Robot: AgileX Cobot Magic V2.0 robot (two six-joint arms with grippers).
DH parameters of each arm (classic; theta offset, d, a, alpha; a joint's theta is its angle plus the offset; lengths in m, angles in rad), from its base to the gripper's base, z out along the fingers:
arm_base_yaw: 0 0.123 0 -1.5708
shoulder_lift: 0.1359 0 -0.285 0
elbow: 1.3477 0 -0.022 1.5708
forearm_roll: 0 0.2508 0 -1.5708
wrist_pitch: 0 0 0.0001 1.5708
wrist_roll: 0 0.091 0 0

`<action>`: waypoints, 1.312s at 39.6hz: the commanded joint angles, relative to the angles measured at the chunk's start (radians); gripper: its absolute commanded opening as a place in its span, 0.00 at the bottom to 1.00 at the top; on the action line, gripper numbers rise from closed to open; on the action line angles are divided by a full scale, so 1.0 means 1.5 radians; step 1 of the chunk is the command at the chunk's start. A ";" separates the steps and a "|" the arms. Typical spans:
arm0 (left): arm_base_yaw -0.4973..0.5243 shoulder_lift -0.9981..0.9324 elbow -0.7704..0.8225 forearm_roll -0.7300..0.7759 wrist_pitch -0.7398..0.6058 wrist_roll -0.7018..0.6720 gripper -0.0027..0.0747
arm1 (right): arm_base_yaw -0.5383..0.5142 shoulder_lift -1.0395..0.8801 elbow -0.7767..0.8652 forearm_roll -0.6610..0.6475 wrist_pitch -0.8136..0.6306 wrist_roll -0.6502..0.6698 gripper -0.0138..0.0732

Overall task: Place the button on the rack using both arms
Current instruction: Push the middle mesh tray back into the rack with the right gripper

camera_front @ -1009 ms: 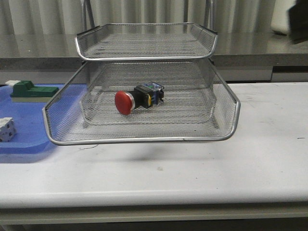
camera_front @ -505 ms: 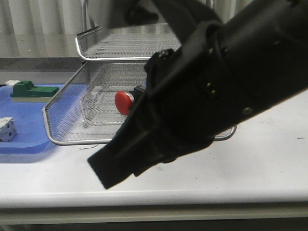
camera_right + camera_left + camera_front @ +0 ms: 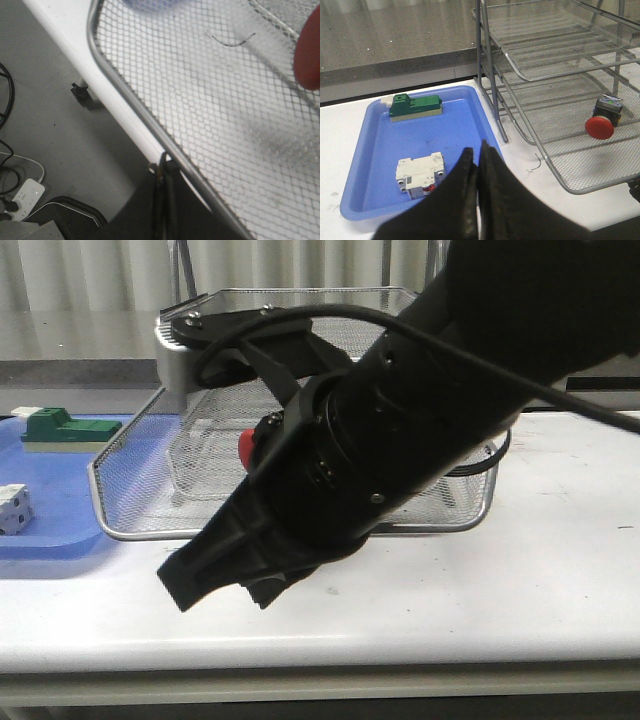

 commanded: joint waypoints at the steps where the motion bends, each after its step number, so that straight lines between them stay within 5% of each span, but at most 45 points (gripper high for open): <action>1: 0.002 0.004 -0.016 -0.015 -0.054 -0.006 0.01 | -0.018 -0.015 -0.029 -0.009 -0.043 -0.005 0.09; 26: 0.002 0.004 -0.016 -0.015 -0.054 -0.006 0.01 | -0.151 0.064 -0.170 -0.059 -0.033 -0.005 0.09; 52: 0.002 0.004 -0.016 -0.015 -0.054 -0.006 0.01 | -0.190 0.098 -0.218 -0.059 -0.039 -0.005 0.09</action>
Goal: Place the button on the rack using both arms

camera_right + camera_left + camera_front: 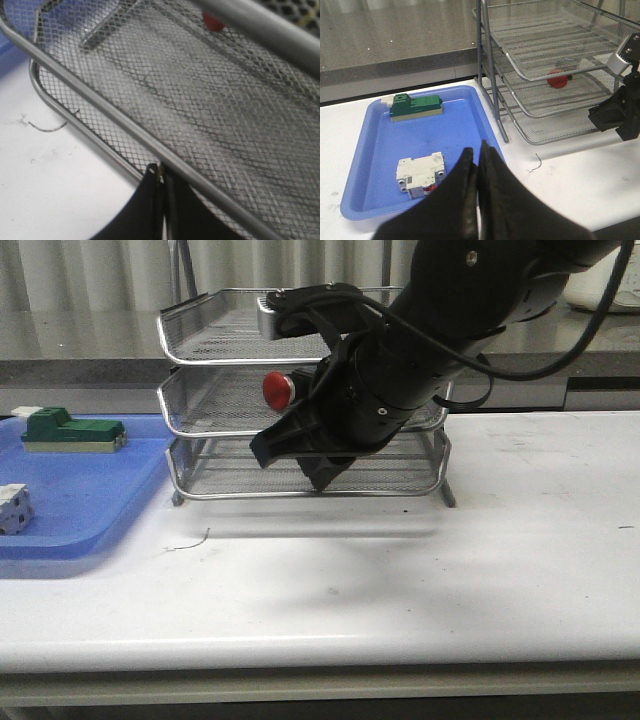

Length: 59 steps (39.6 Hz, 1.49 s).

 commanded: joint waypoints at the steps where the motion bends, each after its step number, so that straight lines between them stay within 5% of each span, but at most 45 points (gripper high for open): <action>1: 0.001 0.004 -0.016 -0.015 -0.054 -0.006 0.01 | -0.010 -0.034 -0.023 -0.010 -0.056 -0.004 0.09; 11: 0.001 0.004 -0.016 -0.015 -0.054 -0.006 0.01 | 0.001 -0.043 -0.023 -0.009 -0.011 -0.004 0.09; 28: 0.001 0.004 -0.016 -0.015 -0.054 -0.006 0.01 | 0.026 -0.215 -0.023 0.066 0.276 -0.004 0.09; 37: 0.001 0.004 -0.016 -0.015 -0.054 -0.006 0.01 | -0.048 -0.332 0.033 0.066 0.328 -0.001 0.09; 51: 0.001 0.004 -0.016 -0.015 -0.054 -0.006 0.01 | -0.243 -0.614 0.250 0.084 0.330 0.001 0.09; 59: 0.001 0.004 -0.016 -0.015 -0.054 -0.006 0.01 | -0.292 -0.776 0.371 0.083 0.321 0.001 0.09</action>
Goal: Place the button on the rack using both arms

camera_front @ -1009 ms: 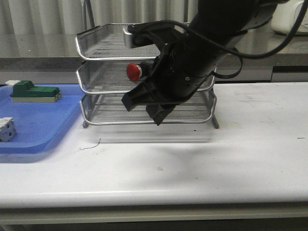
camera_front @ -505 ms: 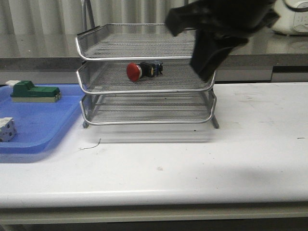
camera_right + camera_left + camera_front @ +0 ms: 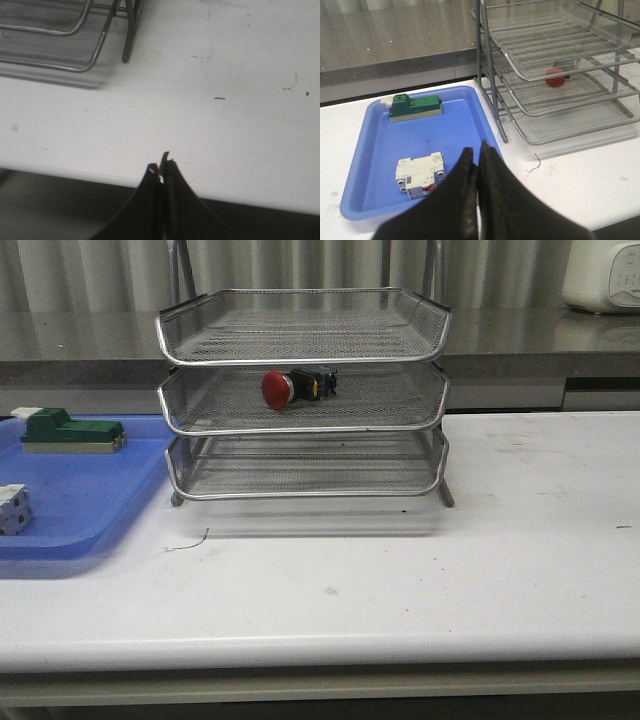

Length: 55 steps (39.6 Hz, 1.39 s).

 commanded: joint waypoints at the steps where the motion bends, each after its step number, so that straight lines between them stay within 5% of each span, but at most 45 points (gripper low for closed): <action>1: 0.001 0.004 -0.016 -0.015 -0.054 -0.006 0.01 | -0.012 -0.083 0.038 0.004 -0.048 0.000 0.09; 17: 0.001 0.004 -0.016 -0.015 -0.054 -0.006 0.01 | -0.012 -0.391 0.199 -0.002 -0.167 0.000 0.09; 55: 0.001 0.004 -0.016 -0.015 -0.054 -0.006 0.01 | -0.012 -0.408 0.199 -0.002 -0.166 0.000 0.09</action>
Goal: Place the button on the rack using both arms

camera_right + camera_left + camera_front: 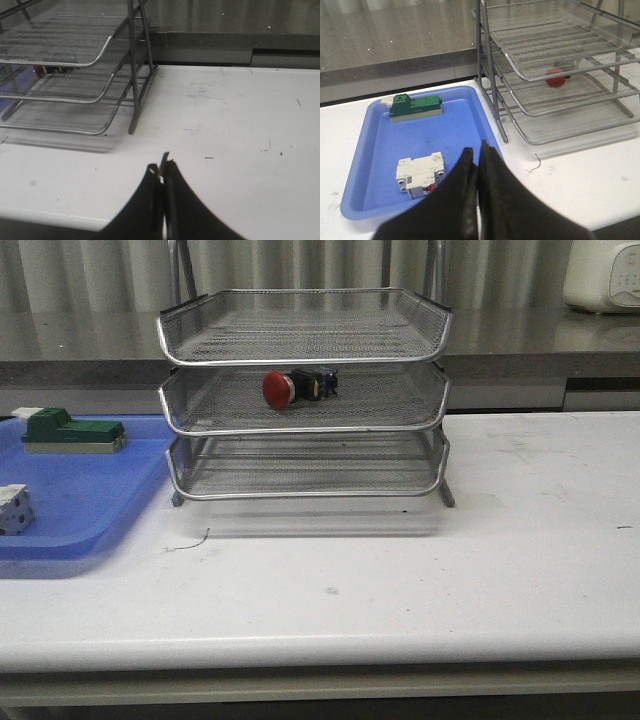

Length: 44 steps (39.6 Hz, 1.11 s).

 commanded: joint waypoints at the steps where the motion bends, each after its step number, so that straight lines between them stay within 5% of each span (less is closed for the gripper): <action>1: 0.001 0.004 -0.016 -0.015 -0.054 -0.006 0.01 | -0.004 0.006 -0.017 -0.002 -0.056 -0.002 0.09; 9: 0.001 -0.006 -0.005 -0.003 -0.067 -0.022 0.01 | -0.004 0.006 -0.017 -0.002 -0.056 -0.002 0.09; 19: 0.001 -0.113 0.090 0.216 -0.091 -0.286 0.01 | -0.003 0.006 -0.017 -0.002 -0.057 -0.002 0.09; 44: 0.052 -0.199 0.290 0.225 -0.229 -0.289 0.01 | -0.003 0.007 -0.017 -0.002 -0.057 -0.002 0.09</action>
